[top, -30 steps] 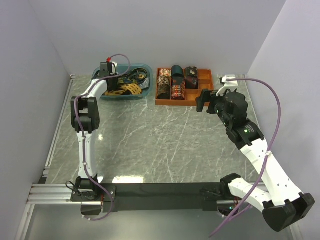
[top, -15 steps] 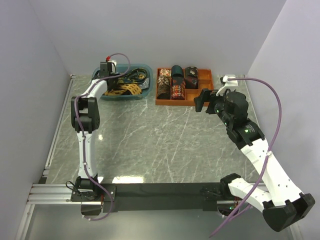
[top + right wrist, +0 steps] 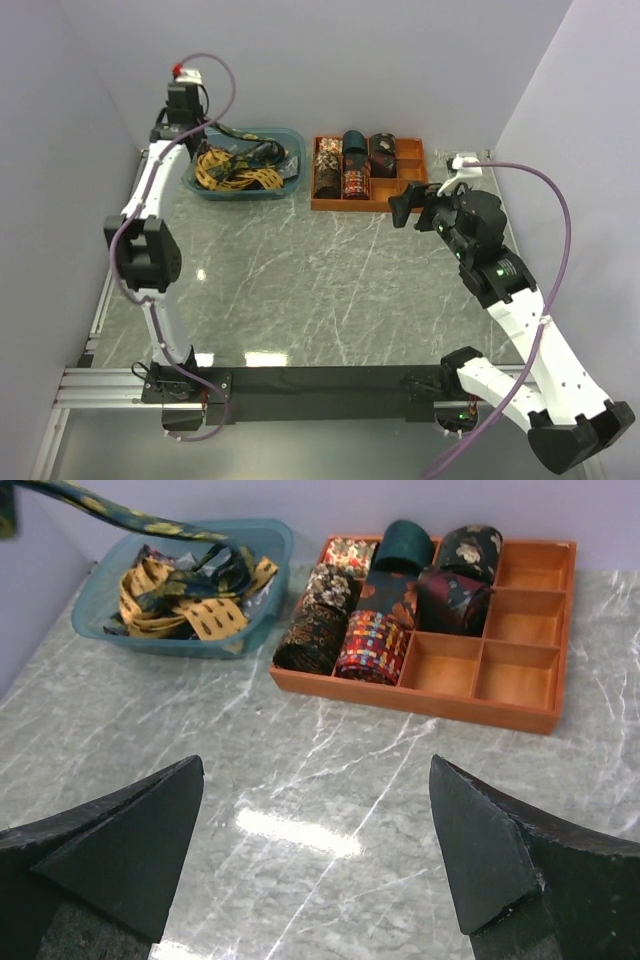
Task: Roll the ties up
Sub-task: Grab a tie with the left arm, then move the tie to the center of the board
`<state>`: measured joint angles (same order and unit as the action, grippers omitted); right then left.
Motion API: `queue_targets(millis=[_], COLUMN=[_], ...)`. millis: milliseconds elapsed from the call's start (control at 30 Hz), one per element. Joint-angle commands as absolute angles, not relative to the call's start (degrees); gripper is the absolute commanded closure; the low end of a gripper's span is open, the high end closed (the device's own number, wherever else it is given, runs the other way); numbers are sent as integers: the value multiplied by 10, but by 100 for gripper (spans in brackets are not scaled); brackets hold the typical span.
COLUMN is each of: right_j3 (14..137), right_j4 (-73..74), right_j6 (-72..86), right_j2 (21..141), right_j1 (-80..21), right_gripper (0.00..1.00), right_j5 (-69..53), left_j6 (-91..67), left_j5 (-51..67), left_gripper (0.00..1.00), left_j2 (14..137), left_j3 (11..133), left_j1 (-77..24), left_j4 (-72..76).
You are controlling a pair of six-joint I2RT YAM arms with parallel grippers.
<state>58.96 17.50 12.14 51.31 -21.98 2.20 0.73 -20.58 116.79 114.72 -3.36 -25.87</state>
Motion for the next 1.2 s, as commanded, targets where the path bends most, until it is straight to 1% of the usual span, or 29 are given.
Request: queue_targets(millis=[0, 133, 233, 267, 367, 500, 700, 800, 900, 933, 967, 1000, 1033, 1067, 1100, 1133, 1167], right_j3=[577, 559, 548, 544, 537, 534, 534, 533, 531, 528, 527, 526, 525, 526, 525, 524, 525], right_j4=[139, 121, 114, 113, 107, 103, 94, 97, 97, 96, 96, 95, 94, 94, 97, 98, 99], right_j6=[112, 122, 132, 134, 134, 129, 130, 127, 121, 121, 120, 121, 122, 122, 122, 121, 123], right_j2=[487, 472, 468, 468, 464, 463, 468, 464, 457, 456, 456, 454, 454, 453, 452, 451, 450], right_j1=[-222, -223, -223, -222, -223, -222, -222, -222, -223, -222, -223, -222, -222, -222, -222, -222, -222], right_gripper=[0, 0, 0, 0, 0, 0, 0, 0, 0, 0, 0, 0, 0, 0, 0, 0, 0], right_j5=[17, 3, -12, -16, -24, -30, -44, -41, -31, -27, -24, -18, -17, -16, -16, -12, -8], left_j6=[-31, -29, -10, -8, -14, -6, 66, 94, 90, 84, 76, 77, 81, 95, 107, 119, 128], left_j5=[-248, -291, -334, -337, -318, -325, -323, -288, -172, -132, -43, -14, 4, 14, 4, 2, -19], left_gripper=[99, 99, 99, 98, 98, 98, 99, 99, 99, 97, 96, 94, 94, 94, 94, 93, 93], left_j2=[1085, 1024, 953, 916, 859, 838, 837, 833, 830, 818, 812, 805, 789, 780, 772, 758, 752], left_j3=[1195, 1224, 1189, 1178, 1156, 1180, 1223, 1225, 1221, 1208, 1191, 1142, 1113, 1084, 1023, 992, 963], left_j1=[-32, -32, -28, -19, 16, 48, 83, 91, 91, 91, 85, 77, 65, 28, 5, -50, -72], left_j4=[-300, -312, -262, -249, -216, -218, -191, -174, -199, -200, -200, -186, -178, -171, -160, -142, -134])
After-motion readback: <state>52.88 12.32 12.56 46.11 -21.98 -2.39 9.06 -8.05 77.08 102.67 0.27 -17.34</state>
